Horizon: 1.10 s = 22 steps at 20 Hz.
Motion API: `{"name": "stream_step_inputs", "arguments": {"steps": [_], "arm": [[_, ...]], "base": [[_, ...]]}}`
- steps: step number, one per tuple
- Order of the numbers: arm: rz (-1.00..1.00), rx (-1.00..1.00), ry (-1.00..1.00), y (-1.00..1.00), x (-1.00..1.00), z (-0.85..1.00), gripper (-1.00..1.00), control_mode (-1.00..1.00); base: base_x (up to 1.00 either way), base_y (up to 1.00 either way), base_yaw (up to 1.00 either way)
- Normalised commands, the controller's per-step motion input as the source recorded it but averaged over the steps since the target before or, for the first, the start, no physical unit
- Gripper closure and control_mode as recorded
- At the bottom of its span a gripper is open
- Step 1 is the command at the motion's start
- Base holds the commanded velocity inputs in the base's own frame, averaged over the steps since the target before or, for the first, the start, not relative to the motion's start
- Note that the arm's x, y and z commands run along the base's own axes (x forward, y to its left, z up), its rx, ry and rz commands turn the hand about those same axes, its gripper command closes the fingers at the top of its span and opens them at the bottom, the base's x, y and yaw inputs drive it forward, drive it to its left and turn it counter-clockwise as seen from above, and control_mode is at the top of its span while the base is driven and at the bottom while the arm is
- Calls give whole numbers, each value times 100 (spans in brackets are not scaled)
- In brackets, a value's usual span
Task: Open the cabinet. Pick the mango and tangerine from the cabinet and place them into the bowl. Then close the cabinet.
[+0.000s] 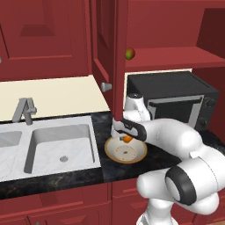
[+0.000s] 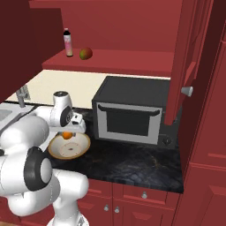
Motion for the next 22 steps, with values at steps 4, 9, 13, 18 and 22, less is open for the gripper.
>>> {"name": "stream_step_inputs", "arguments": {"steps": [4,9,13,18,22], "arm": [[1,0,-1,0,0,-26,100,-100],[2,-1,0,0,1,-44,100,-100],[0,-1,-6,0,21,-31,100,-100],[0,0,-4,0,19,-10,-100,-100],[0,0,0,0,0,14,-100,-100]], "base": [[0,0,0],[0,0,0],[0,0,0],[0,0,0],[0,0,0]]}}
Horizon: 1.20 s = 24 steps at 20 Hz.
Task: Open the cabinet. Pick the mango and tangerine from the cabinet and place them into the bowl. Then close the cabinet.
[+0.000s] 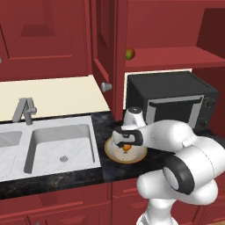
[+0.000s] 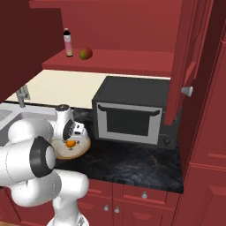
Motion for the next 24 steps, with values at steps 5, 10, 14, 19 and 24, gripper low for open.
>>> {"name": "stream_step_inputs", "arguments": {"steps": [5,10,14,19,24], "arm": [[0,0,-6,0,0,43,-100,-100],[0,0,-20,-6,-39,70,-100,-100],[0,1,-35,-18,-72,92,-100,-100],[0,1,-40,-17,-76,100,-100,-100],[0,2,-38,-10,-57,100,-100,-100]], "base": [[0,0,0],[0,0,0],[0,0,0],[0,0,0],[0,0,0]]}}
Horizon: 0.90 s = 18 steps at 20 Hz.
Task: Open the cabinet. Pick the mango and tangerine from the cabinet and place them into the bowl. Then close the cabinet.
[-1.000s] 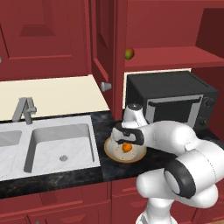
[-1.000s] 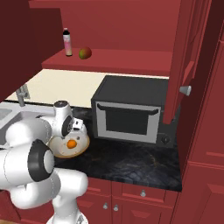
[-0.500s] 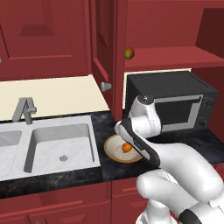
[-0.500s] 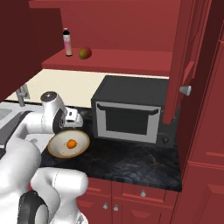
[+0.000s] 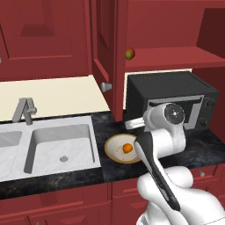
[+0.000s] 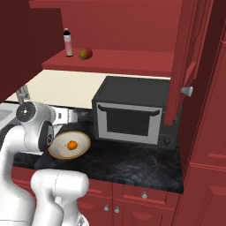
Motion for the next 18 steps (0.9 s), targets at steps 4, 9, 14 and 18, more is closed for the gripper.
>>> {"name": "stream_step_inputs", "arguments": {"steps": [4,9,14,18], "arm": [[0,4,-30,-5,-41,100,-100,-100],[0,2,-31,-8,-35,100,-100,-100],[0,7,-27,-14,-20,100,-100,-100],[0,11,-17,-12,-1,100,-100,-100]], "base": [[0,0,0],[0,0,0],[0,0,0],[0,0,0]]}}
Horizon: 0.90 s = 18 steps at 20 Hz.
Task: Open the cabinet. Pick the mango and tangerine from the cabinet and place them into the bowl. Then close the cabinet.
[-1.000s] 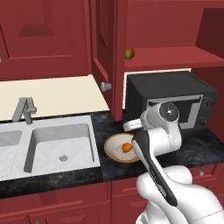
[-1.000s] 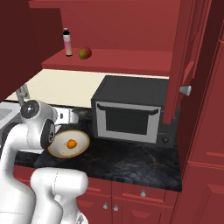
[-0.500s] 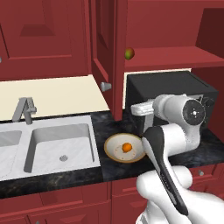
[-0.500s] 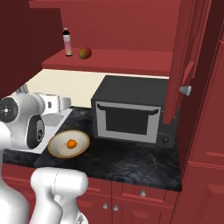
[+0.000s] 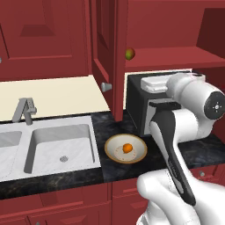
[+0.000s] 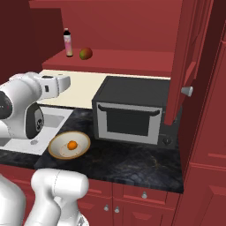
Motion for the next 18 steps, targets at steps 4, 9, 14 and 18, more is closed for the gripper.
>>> {"name": "stream_step_inputs", "arguments": {"steps": [4,9,14,18], "arm": [[0,7,2,-1,15,90,-100,-100],[0,1,20,0,60,36,-100,-100],[0,0,34,0,63,2,-100,-100],[3,0,2,0,3,-20,-100,-100]], "base": [[0,0,0],[0,0,0],[0,0,0],[0,0,0]]}}
